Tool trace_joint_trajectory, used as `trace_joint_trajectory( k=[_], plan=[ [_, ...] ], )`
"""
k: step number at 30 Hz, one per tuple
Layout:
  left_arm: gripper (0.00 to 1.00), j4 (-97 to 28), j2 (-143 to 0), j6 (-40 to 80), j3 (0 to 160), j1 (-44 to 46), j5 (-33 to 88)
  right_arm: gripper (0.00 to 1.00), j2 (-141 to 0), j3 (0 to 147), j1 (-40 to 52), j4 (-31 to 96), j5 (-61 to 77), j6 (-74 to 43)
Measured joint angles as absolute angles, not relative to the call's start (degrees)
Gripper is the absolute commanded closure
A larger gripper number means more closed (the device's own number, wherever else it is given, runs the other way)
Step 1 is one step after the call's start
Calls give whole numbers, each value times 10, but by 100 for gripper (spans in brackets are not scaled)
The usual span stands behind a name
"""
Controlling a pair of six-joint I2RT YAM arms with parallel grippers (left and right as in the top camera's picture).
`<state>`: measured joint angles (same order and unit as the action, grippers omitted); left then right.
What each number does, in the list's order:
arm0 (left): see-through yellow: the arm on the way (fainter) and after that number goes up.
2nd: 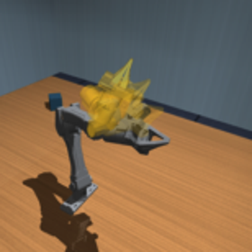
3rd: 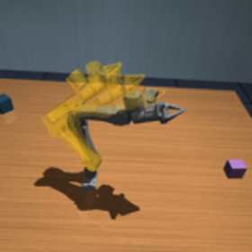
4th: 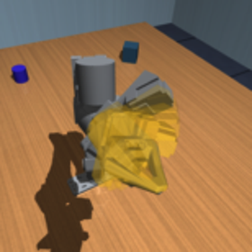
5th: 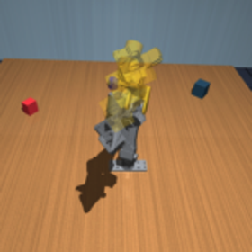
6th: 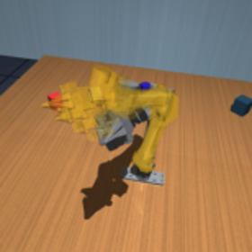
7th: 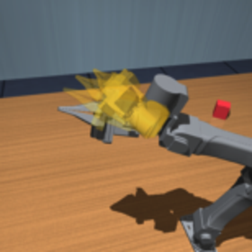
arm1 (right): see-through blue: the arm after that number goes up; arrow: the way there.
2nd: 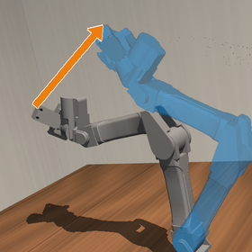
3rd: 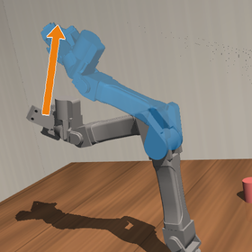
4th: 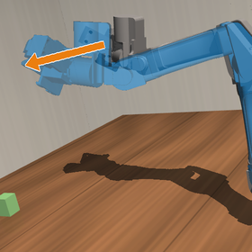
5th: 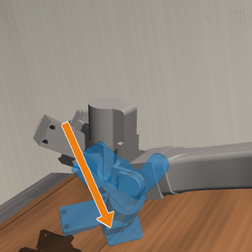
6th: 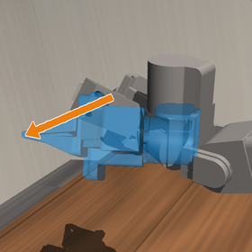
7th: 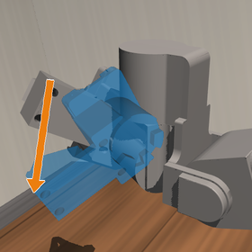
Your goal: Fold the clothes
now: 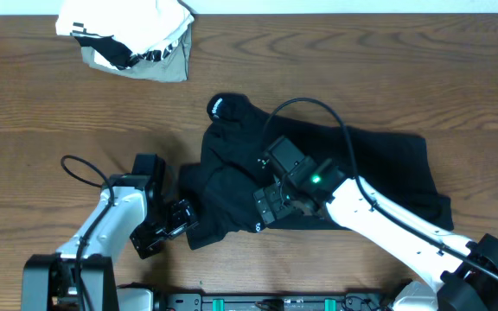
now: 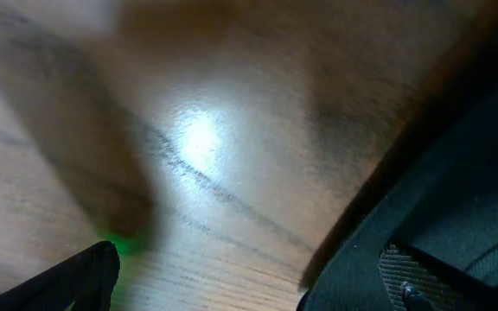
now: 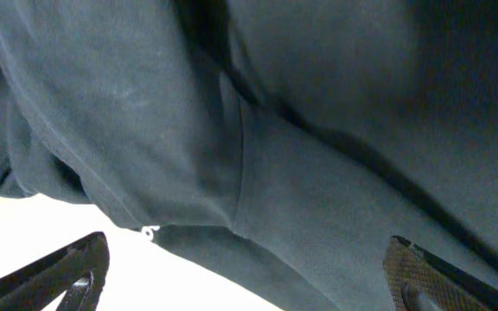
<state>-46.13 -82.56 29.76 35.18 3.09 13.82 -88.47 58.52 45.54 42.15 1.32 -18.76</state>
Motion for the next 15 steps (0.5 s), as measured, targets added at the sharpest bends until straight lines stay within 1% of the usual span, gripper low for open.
trace_joint_trajectory(
  k=[9,15],
  plan=[
    [2,-449,-844,318,363,24,174,1,-887,585,524,421,-51,-181],
    [2,-446,-847,331,365,-12,199,1,-900,585,559,401,-78,-177]
  ],
)
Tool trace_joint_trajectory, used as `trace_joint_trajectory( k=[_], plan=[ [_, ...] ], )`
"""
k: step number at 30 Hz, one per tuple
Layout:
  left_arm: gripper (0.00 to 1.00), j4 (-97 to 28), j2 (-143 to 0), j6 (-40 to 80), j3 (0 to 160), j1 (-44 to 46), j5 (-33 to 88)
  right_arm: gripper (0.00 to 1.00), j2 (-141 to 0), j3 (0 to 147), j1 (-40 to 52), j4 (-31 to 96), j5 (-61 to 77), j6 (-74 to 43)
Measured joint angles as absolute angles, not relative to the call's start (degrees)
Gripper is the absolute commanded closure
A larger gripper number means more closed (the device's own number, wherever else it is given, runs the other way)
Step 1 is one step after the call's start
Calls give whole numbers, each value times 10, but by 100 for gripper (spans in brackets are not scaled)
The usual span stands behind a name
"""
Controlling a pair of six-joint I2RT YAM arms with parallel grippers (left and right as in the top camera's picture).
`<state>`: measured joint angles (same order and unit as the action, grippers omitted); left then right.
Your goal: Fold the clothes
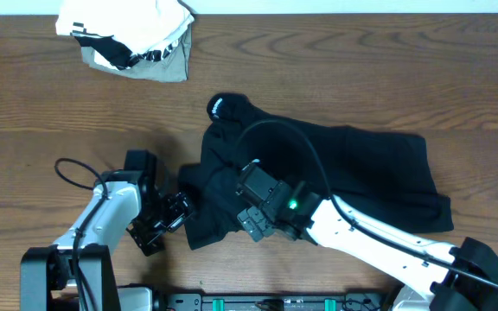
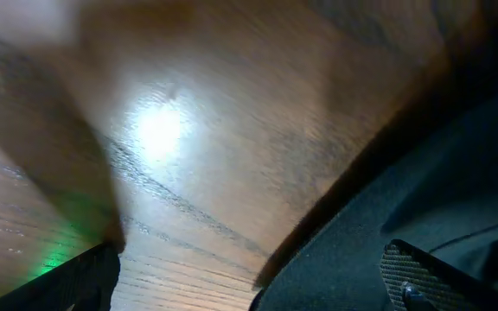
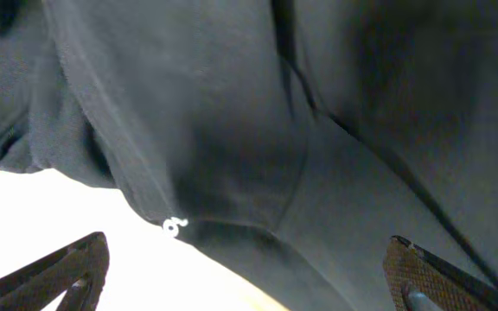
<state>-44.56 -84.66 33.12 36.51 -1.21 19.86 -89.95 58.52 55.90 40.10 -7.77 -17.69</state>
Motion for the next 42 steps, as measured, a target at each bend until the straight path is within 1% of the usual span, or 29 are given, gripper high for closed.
trace_joint_trajectory(
  k=[7,11,13,17,20,23,25,33,37,42],
  plan=[
    [2,-446,-850,330,365,-63,233,1,-952,585,566,385,-87,-173],
    [2,-445,-851,328,364,-77,243,1,-968,585,569,379,-90,-173],
    [2,-445,-851,328,364,-79,245,2,-970,585,569,376,-90,-173],
    [2,-442,-851,328,364,-80,246,9,-970,585,569,373,-95,-171],
    [2,-441,-851,328,364,-81,247,10,-971,585,569,366,-104,-171],
    [2,-440,-851,328,364,-81,247,14,-974,585,569,355,-109,-171],
    [2,-440,-851,328,364,-81,247,15,-981,585,569,346,-111,-170],
    [2,-440,-851,328,364,-81,247,9,-1001,585,575,343,-110,-169],
    [2,-440,-851,328,364,-81,247,7,-1001,596,595,359,-113,-168],
    [2,-440,-851,328,364,-81,247,1,-1001,635,627,376,-131,-156]
  ],
)
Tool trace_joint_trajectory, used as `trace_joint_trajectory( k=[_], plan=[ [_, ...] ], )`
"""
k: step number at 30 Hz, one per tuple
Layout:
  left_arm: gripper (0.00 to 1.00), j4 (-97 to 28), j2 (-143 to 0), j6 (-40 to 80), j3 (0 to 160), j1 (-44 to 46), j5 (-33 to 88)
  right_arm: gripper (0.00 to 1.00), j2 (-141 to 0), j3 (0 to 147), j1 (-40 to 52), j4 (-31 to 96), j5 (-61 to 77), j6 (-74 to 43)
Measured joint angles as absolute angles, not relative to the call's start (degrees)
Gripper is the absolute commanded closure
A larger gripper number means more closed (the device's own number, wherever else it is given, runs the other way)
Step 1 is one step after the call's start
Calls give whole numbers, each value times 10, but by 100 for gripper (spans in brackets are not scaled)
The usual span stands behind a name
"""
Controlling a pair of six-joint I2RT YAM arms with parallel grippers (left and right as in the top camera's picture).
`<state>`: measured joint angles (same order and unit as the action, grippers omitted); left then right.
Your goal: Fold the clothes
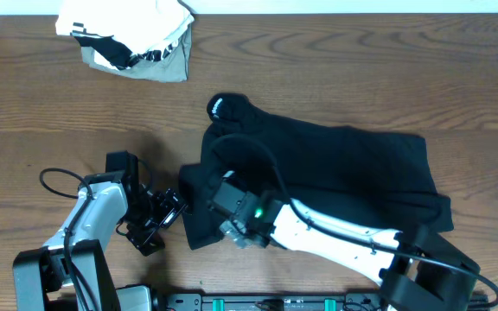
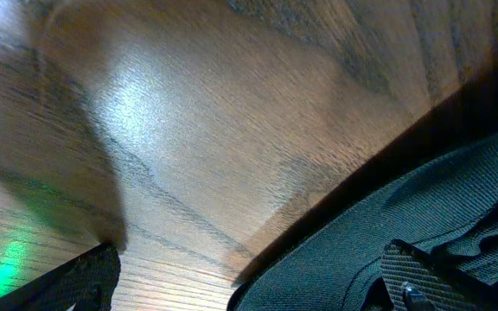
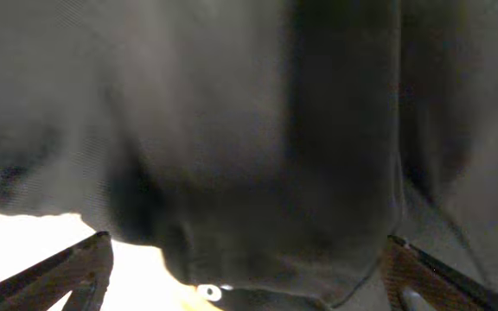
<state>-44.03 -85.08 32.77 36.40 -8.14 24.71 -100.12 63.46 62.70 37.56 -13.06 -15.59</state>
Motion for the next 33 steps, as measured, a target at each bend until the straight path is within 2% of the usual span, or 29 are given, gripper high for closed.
trace_joint_trajectory(
  k=[14,18,27,28,32,33],
  plan=[
    [2,-441,-851,328,364,-81,247,9,-1025,644,624,365,-153,-135],
    [2,-441,-851,328,364,-81,247,16,-1053,644,624,358,-154,-130],
    [2,-441,-851,328,364,-81,247,23,-1062,648,624,354,-178,-128],
    [2,-441,-851,328,364,-82,247,25,-1062,651,624,356,-179,-128],
    [2,-441,-851,328,364,-81,247,58,-1062,672,623,357,-183,-127],
    [2,-441,-851,328,364,-81,247,60,-1062,675,622,357,-182,-125]
  ],
)
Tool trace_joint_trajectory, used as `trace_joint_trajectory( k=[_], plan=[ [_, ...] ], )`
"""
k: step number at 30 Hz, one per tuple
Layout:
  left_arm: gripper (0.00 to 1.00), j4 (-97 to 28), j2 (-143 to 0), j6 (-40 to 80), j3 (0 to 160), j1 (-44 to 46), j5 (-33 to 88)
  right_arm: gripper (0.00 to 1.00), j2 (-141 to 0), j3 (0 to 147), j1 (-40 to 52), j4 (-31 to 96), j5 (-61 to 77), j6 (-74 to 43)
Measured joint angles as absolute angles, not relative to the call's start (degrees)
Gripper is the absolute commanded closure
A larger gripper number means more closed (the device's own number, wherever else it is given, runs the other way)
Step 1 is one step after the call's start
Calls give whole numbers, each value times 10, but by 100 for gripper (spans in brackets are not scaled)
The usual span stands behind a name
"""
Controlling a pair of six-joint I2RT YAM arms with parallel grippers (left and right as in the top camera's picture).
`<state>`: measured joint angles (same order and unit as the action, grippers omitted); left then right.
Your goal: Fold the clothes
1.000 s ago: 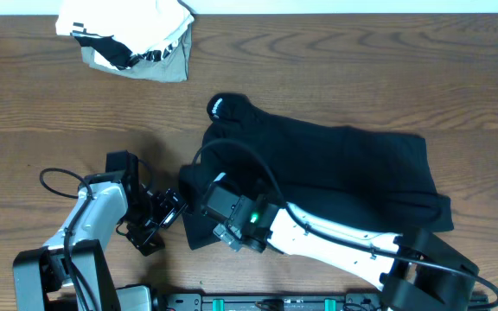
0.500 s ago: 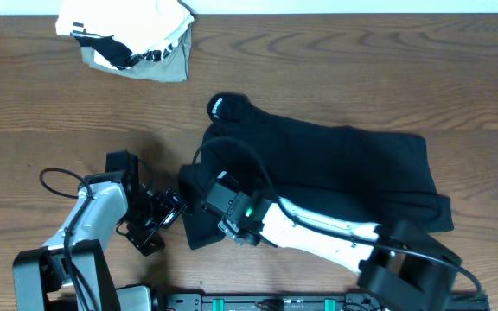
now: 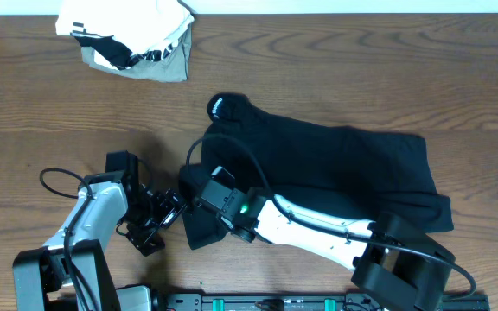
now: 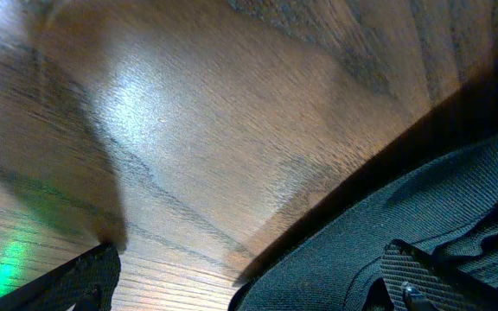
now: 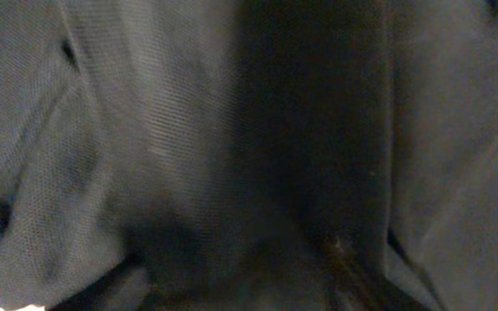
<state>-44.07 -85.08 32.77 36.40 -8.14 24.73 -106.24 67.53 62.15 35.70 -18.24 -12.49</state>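
A black garment (image 3: 344, 164) lies spread across the middle and right of the table. My right gripper (image 3: 207, 192) is pressed into its bunched left corner. The right wrist view is filled with dark cloth (image 5: 145, 130); no finger shows at its corners, so the jaws look shut on the fabric. My left gripper (image 3: 164, 210) stands just left of that corner and is open (image 4: 249, 272). One of its fingers (image 4: 80, 281) is over bare wood. The other rests at the garment's edge (image 4: 439, 207).
A white and black pile of clothes (image 3: 128, 39) lies at the far left of the wooden table (image 3: 50, 112). The left arm's cable (image 3: 59, 177) loops over the wood. The table's front edge runs just below both arms.
My right gripper has moved a little up and to the left, onto the garment's left corner. Its fingers no longer show at the corners of its view. The left arm has not moved.
My right gripper was open over the garment's lower middle and my left was open beside its lower left corner. The right gripper then stood further left along the hem each time, and the left stood slightly further left. Now the right is buried in the corner fabric.
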Motion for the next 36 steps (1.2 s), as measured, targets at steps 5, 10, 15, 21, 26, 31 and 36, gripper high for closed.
trace_joint_trajectory(
  k=[5,10,15,21,26,31,36],
  plan=[
    [2,-441,-851,328,364,-81,247,70,-1062,678,609,361,-183,-126],
    [2,-441,-851,328,364,-81,247,75,-1063,678,608,361,-183,-128],
    [2,-441,-851,328,364,-81,247,72,-1062,678,608,362,-183,-128],
    [2,-441,-851,328,364,-81,247,73,-1063,694,608,379,-183,-128],
    [2,-441,-851,328,364,-81,247,83,-1063,714,608,382,-183,-125],
    [2,-441,-851,328,364,-81,247,99,-1063,714,596,383,-183,-123],
    [2,-441,-851,328,364,-81,247,99,-1063,714,569,383,-182,-123]
  ],
)
